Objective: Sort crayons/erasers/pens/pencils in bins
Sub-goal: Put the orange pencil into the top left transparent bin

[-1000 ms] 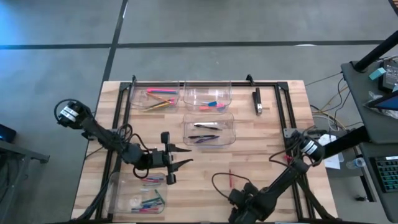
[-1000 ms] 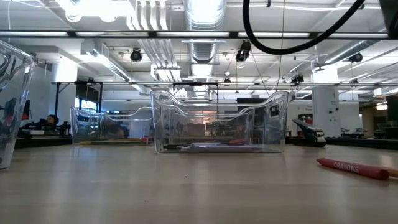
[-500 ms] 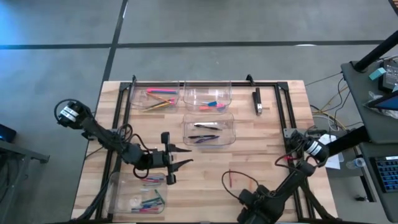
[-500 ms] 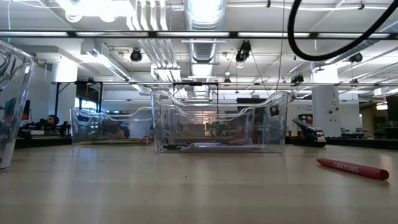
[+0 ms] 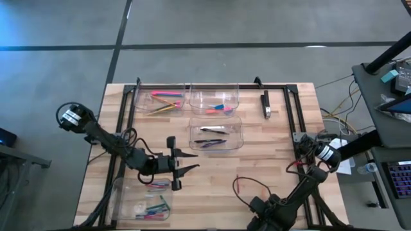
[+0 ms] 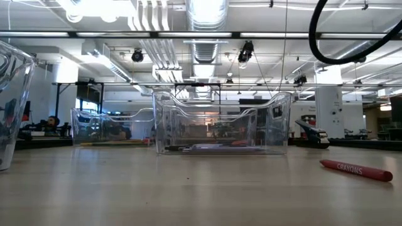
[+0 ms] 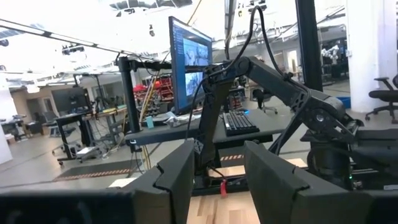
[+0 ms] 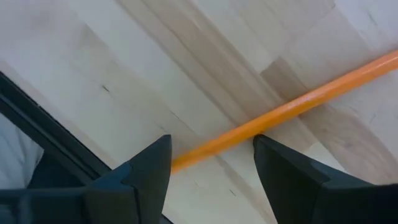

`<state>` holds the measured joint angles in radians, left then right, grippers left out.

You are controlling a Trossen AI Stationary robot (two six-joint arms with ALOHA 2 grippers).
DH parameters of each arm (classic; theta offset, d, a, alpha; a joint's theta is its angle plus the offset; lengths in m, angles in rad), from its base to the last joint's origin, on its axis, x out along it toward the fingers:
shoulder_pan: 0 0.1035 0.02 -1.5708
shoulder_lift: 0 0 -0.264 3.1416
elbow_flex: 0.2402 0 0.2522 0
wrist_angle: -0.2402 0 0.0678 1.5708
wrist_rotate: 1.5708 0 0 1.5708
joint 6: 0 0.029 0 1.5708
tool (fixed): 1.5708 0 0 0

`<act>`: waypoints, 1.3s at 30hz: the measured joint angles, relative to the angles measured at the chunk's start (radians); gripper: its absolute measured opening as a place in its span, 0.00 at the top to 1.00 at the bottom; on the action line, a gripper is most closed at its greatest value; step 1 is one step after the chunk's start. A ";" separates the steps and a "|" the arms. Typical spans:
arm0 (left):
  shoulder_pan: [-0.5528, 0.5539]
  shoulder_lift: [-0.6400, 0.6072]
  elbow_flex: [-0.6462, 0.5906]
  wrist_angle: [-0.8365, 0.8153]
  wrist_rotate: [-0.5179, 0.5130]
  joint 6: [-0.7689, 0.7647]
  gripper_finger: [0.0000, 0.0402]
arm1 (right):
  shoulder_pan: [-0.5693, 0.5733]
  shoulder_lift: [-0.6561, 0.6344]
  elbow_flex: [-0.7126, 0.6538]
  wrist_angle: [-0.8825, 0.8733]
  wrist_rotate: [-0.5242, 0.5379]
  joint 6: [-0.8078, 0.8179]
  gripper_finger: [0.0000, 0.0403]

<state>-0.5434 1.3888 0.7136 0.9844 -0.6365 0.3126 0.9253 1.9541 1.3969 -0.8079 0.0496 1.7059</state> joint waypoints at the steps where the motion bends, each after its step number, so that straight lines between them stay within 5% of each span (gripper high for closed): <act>1: 0.000 0.000 0.000 -0.001 0.000 -0.006 0.69 | 0.000 0.000 -0.004 -0.002 0.004 -0.008 0.46; 6: 0.000 0.000 0.000 -0.028 0.001 -0.045 0.69 | -0.008 -0.001 -0.024 -0.019 0.019 -0.054 0.52; 18: 0.000 0.000 -0.001 -0.038 0.001 -0.046 0.69 | -0.019 -0.001 -0.056 -0.023 0.054 -0.093 0.92; 29: 0.000 0.000 -0.001 -0.047 0.001 -0.046 0.69 | -0.033 -0.090 -0.068 -0.267 0.151 -0.055 0.96; 34: 0.000 0.000 0.000 -0.089 0.003 -0.048 0.69 | -0.031 -0.178 -0.064 -0.353 0.278 -0.045 0.96; 39: 0.000 0.001 -0.001 -0.139 0.006 -0.084 0.69 | -0.032 -0.291 -0.062 -0.338 0.567 -0.104 0.97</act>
<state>-0.5433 1.3899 0.7130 0.8457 -0.6309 0.2288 0.8928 1.6630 1.3346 -1.1458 0.6168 1.6016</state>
